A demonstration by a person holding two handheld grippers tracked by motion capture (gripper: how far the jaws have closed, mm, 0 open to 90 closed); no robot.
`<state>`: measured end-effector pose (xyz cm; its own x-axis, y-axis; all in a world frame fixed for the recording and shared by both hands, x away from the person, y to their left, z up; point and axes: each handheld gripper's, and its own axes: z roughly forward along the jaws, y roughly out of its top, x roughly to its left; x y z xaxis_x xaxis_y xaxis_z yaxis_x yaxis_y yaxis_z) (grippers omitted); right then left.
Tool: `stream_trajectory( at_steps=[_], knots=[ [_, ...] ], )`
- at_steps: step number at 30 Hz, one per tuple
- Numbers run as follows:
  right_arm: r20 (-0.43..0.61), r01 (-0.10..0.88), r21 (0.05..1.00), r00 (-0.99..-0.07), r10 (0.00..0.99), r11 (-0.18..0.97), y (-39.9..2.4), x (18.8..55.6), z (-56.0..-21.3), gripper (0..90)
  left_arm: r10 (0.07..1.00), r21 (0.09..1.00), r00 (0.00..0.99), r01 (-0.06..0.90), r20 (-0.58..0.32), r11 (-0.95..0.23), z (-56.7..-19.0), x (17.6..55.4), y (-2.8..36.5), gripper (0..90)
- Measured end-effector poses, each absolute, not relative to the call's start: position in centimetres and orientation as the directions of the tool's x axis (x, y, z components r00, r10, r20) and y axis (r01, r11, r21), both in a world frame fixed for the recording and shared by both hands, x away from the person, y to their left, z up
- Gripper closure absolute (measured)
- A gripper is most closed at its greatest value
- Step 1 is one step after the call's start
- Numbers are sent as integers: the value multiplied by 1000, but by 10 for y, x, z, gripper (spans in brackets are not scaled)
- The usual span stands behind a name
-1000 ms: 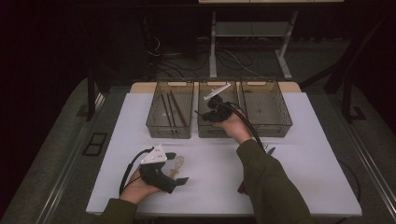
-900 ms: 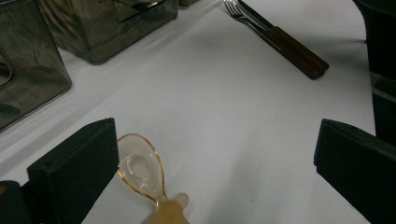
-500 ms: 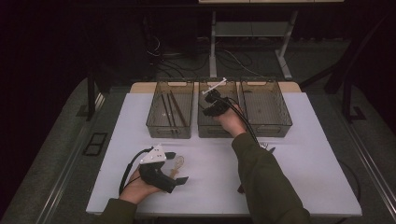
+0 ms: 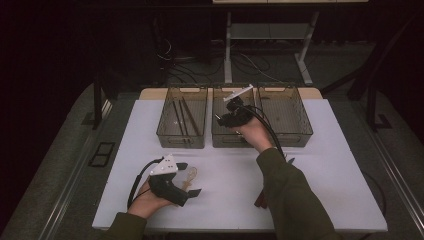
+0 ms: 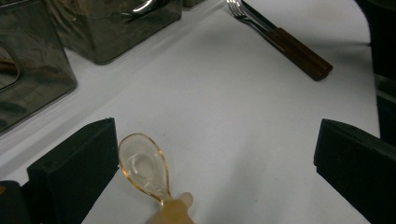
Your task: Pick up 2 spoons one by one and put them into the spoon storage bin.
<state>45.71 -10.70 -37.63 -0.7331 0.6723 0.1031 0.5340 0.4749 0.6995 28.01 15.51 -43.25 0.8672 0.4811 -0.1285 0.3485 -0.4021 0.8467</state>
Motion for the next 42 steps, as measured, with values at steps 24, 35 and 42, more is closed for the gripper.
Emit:
stream_trajectory(
  at_steps=[24, 35, 42],
  knots=[
    [165, 504, 796, -712, 682, 334, -225, 360, -390, 255, 589, 810, 799, 422, -120, -407, -434, 302, 168, 312],
    [127, 482, 820, -678, 724, 307, -267, 312, -407, 204, 615, 752, 775, 489, -143, -442, -437, 298, 162, 478],
    [122, 488, 819, -663, 739, 302, -286, 292, -422, 189, 625, 712, 767, 520, -145, -472, -441, 299, 158, 499]
  ],
)
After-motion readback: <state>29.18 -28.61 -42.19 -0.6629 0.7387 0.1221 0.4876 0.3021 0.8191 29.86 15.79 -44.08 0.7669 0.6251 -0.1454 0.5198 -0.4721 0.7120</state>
